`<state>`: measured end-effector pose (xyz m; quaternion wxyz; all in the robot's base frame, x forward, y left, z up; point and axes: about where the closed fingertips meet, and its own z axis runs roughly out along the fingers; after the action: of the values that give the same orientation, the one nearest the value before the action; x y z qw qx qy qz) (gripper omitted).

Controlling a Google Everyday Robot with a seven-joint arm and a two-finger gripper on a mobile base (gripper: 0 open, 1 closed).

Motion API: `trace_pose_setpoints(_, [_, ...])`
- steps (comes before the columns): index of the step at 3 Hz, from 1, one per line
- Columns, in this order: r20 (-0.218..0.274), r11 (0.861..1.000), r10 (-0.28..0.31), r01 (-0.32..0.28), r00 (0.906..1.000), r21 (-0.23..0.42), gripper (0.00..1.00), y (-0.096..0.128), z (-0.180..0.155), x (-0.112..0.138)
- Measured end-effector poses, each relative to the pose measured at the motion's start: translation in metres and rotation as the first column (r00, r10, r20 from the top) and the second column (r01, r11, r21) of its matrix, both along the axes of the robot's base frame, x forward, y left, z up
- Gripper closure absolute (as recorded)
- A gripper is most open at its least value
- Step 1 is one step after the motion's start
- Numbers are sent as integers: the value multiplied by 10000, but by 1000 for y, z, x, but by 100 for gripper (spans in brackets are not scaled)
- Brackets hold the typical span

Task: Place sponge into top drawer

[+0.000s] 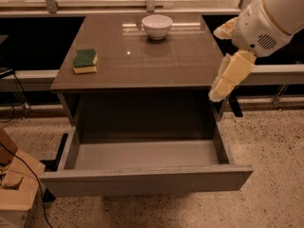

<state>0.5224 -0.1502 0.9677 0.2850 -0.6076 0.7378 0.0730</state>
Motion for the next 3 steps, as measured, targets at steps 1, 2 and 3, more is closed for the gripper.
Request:
trace_pose_setpoints(1, [1,10000,0,0,10000,-2,0,0,0,0])
trace_pose_setpoints(2, [146,9995,-1,-4,9999,328,0,6,-6,6])
trace_pose_setpoints(3, [403,9953,252,-289,9989,927,0,35,-20,24])
